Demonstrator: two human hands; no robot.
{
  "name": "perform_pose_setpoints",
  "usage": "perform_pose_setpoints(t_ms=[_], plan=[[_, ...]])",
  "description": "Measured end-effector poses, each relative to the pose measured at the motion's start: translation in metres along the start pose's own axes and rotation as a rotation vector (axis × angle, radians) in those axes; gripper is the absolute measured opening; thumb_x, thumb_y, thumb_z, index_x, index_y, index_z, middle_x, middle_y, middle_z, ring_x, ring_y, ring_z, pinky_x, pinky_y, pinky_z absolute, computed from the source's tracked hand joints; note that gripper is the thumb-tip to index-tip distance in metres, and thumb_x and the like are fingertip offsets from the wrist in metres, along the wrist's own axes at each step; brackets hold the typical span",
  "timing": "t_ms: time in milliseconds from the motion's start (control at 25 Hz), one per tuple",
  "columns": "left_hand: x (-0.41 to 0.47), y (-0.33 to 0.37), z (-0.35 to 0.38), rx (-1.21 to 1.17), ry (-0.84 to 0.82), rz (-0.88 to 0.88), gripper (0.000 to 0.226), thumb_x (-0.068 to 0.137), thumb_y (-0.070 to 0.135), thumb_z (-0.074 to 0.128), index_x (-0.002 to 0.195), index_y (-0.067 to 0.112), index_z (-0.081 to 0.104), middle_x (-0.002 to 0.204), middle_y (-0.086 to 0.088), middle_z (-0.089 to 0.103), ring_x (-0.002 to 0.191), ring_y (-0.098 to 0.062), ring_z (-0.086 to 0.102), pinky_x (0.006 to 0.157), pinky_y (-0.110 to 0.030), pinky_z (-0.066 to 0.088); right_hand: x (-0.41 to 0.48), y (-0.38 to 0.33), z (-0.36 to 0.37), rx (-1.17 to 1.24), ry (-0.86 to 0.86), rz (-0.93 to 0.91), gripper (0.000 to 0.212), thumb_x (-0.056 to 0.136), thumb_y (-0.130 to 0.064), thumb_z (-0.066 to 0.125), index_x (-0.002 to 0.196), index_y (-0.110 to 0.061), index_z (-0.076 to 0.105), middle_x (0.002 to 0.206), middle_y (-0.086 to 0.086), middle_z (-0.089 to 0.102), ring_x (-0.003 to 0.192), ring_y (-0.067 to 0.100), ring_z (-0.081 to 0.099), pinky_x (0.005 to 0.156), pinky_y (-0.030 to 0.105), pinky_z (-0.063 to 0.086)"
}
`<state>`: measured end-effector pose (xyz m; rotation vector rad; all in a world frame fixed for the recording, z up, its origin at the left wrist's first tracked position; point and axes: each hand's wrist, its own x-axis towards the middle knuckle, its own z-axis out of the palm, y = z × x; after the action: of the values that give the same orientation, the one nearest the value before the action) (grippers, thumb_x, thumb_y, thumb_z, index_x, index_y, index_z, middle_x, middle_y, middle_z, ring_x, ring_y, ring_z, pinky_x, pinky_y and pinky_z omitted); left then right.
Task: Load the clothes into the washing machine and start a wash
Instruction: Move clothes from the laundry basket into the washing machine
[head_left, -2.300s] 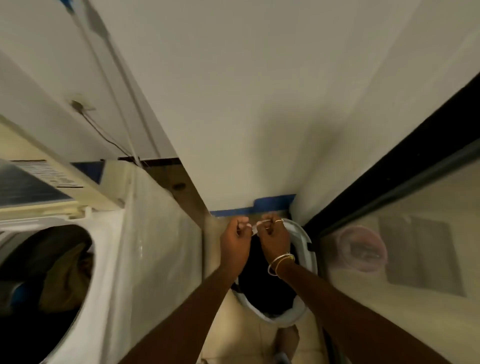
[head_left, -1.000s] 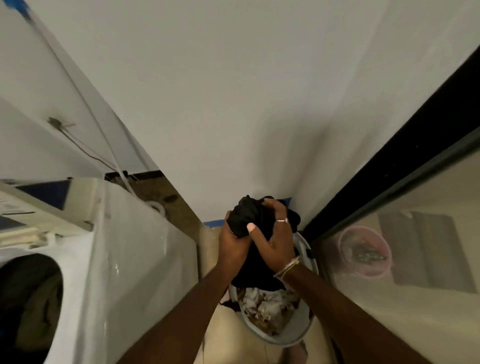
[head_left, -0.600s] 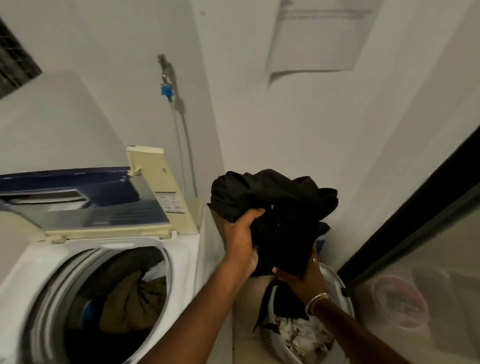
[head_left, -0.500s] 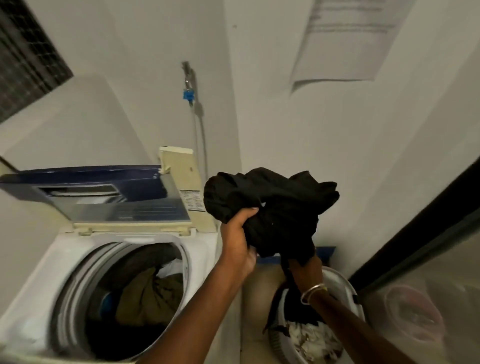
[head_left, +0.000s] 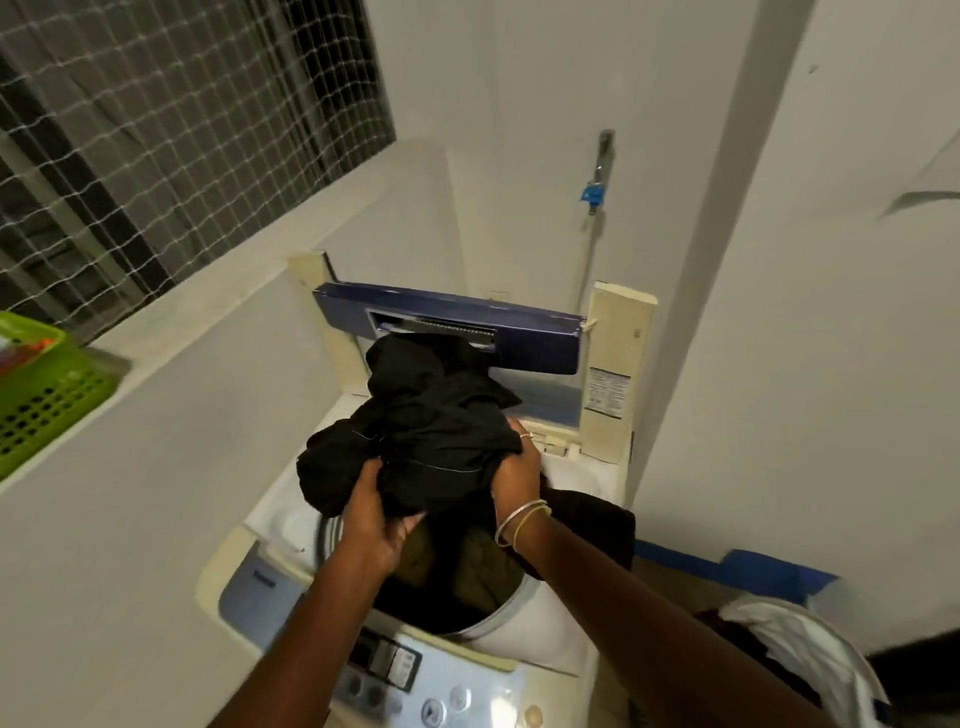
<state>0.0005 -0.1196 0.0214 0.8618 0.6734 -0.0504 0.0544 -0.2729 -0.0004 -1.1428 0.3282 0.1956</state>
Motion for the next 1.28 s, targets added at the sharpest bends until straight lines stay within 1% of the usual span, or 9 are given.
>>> perform_pose_setpoints(t_ms=[80, 200, 320, 440, 560, 760, 920, 1080, 1280], plan=[[0.006, -0.003, -0.022, 0.303, 0.114, -0.157, 0.039, 0.090, 0.040, 0.062, 0.119, 0.016, 0.067, 0.119, -0.015, 0.068, 0.103, -0.038, 0.064, 0.073, -0.049, 0.059, 0.008, 0.012, 0.007, 0.050, -0.027, 0.140, 0.046, 0.093, -0.011, 0.052, 0.137, -0.018, 0.048, 0.139, 0.008, 0.053, 0.121, 0.031, 0.054, 0.106, 0.046, 0.042], [0.021, -0.020, -0.041, 0.513, 0.252, -0.256, 0.046, 0.084, 0.035, 0.070, 0.120, 0.007, 0.063, 0.111, -0.015, 0.066, 0.099, -0.037, 0.060, 0.085, -0.048, 0.052, 0.018, 0.032, -0.009, -0.264, 0.118, 0.237, 0.070, 0.082, -0.003, 0.063, 0.146, -0.016, 0.036, 0.139, 0.009, 0.051, 0.106, 0.028, 0.057, 0.094, 0.036, 0.047], [0.021, -0.043, -0.015, 0.538, 0.257, -0.153, 0.037, 0.091, 0.028, 0.065, 0.123, 0.011, 0.059, 0.111, -0.010, 0.058, 0.097, -0.027, 0.055, 0.083, -0.042, 0.047, 0.019, 0.028, -0.032, -0.530, 0.107, 0.188, 0.057, 0.079, -0.017, 0.068, 0.134, -0.017, 0.052, 0.133, 0.008, 0.058, 0.109, 0.024, 0.057, 0.103, 0.034, 0.044], [0.013, -0.076, 0.027, 0.597, 0.219, 0.049, 0.010, 0.091, 0.020, 0.060, 0.087, 0.012, 0.066, 0.087, -0.006, 0.063, 0.077, -0.019, 0.059, 0.071, -0.035, 0.050, 0.010, 0.004, -0.049, -0.741, -0.079, -0.001, 0.033, 0.085, -0.010, 0.065, 0.117, -0.016, 0.063, 0.127, 0.011, 0.063, 0.115, 0.030, 0.059, 0.106, 0.037, 0.044], [-0.002, -0.119, 0.071, 0.724, 0.105, 0.323, 0.011, 0.089, 0.019, 0.057, 0.087, 0.022, 0.068, 0.088, 0.001, 0.072, 0.084, -0.019, 0.070, 0.080, -0.038, 0.059, -0.009, -0.025, -0.093, -0.490, -0.002, -0.193, 0.020, 0.089, -0.020, 0.062, 0.106, -0.031, 0.063, 0.105, 0.002, 0.071, 0.096, 0.020, 0.070, 0.087, 0.033, 0.057], [-0.039, -0.212, 0.170, 0.914, -0.284, 0.555, 0.010, 0.098, 0.020, 0.058, 0.103, 0.027, 0.063, 0.095, 0.010, 0.070, 0.092, -0.010, 0.069, 0.081, -0.028, 0.057, -0.034, -0.052, -0.218, -0.460, 0.305, -0.332, 0.012, 0.095, -0.022, 0.057, 0.105, -0.025, 0.062, 0.097, -0.007, 0.066, 0.087, 0.007, 0.066, 0.072, 0.014, 0.055], [-0.041, -0.314, 0.224, 1.058, -0.440, 0.499, 0.011, 0.097, 0.018, 0.058, 0.103, 0.026, 0.063, 0.092, 0.012, 0.069, 0.088, -0.005, 0.067, 0.079, -0.032, 0.058, -0.039, -0.048, -0.335, -0.402, 0.505, -0.291, 0.010, 0.090, -0.020, 0.060, 0.095, -0.029, 0.062, 0.085, -0.006, 0.069, 0.079, 0.011, 0.067, 0.069, 0.024, 0.055], [-0.022, -0.422, 0.238, 1.152, -0.498, 0.303, 0.009, 0.099, 0.027, 0.056, 0.101, 0.031, 0.064, 0.094, 0.008, 0.070, 0.089, -0.009, 0.068, 0.084, -0.040, 0.058, -0.031, -0.001, -0.453, -0.557, 0.544, -0.154, 0.007, 0.092, -0.025, 0.060, 0.098, -0.024, 0.061, 0.085, -0.005, 0.069, 0.079, 0.011, 0.066, 0.076, 0.030, 0.055], [0.027, -0.544, 0.208, 1.249, -0.471, 0.059, 0.013, 0.098, 0.029, 0.052, 0.095, 0.036, 0.063, 0.094, 0.009, 0.070, 0.089, -0.009, 0.069, 0.086, -0.040, 0.058, -0.013, 0.097, -0.578, -0.783, 0.501, 0.203, 0.024, 0.093, -0.026, 0.058, 0.115, -0.017, 0.059, 0.096, 0.003, 0.071, 0.096, 0.021, 0.066, 0.082, 0.021, 0.043]])
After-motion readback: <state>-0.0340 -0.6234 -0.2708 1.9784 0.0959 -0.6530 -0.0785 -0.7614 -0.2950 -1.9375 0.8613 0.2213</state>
